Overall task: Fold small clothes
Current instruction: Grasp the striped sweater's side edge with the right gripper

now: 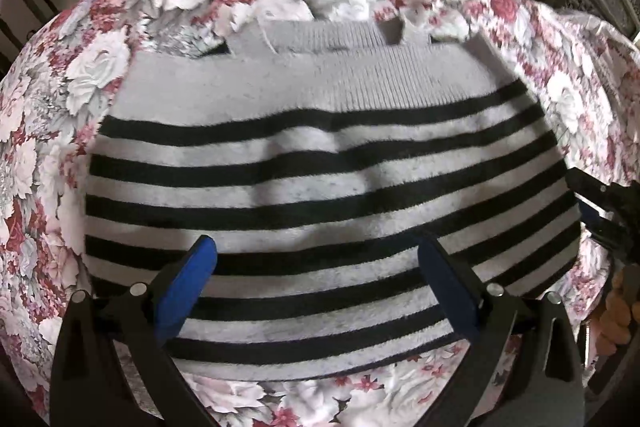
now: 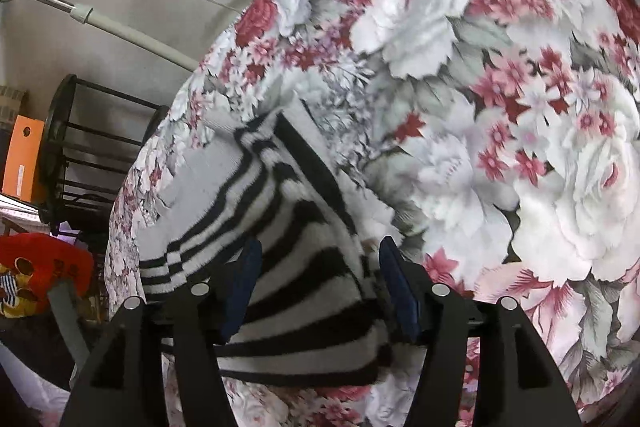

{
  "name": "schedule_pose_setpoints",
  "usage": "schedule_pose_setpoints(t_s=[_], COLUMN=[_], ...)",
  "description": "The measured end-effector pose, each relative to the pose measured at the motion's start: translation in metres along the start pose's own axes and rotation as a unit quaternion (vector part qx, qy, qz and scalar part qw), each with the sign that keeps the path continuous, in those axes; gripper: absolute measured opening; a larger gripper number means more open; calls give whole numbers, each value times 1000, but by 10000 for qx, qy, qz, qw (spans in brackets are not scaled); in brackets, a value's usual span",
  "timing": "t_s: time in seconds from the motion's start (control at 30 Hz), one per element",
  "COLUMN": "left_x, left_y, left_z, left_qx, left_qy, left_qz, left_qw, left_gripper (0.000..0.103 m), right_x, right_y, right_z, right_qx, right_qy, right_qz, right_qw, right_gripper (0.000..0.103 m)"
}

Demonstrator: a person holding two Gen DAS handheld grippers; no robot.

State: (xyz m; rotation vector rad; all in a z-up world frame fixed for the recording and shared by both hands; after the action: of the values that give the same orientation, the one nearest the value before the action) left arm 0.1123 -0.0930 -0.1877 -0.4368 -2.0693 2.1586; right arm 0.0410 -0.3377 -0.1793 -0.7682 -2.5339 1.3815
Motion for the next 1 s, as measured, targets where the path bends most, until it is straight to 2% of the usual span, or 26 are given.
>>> schedule_pose_setpoints(t_s=[0.33, 0.5, 0.57, 0.63, 0.83, 1.0], left_x=[3, 0, 0, 1, 3, 0], left_y=[32, 34, 31, 34, 33, 23], left_z=[18, 20, 18, 20, 18, 19], left_qx=[-211, -181, -206, -209, -262, -354], left_qy=[231, 236, 268, 274, 316, 365], left_qz=[-224, -227, -212, -205, -171, -85], left_qw=[9993, 9993, 9992, 9992, 9990, 9987], left_gripper=[98, 99, 99, 99, 99, 99], right_x=[-1, -1, -1, 1, 3, 5], right_y=[18, 25, 27, 29, 26, 20], right_z=[12, 4, 2, -2, -9, -19], right_qx=[-220, -81, -76, -247, -230, -135], right_qy=[66, -224, -253, -195, -193, -289], right_qz=[-82, -61, -82, -181, -160, -113], right_qw=[9997, 9997, 9996, 9993, 9994, 9994], right_gripper=[61, 62, 57, 39, 28, 23])
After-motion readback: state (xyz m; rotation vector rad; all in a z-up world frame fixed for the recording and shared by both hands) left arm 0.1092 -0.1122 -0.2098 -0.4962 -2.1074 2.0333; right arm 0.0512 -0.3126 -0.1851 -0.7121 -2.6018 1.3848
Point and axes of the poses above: each gripper's, at about its wrist camera, not at the fingertips, and y roughly the way its jaws point, z to its right, x to its underside, the point moved 10 cm from there along y, roughly the way its jaws point, and after that the axes turned 8 degrees about -z, right-handed, at the moved point
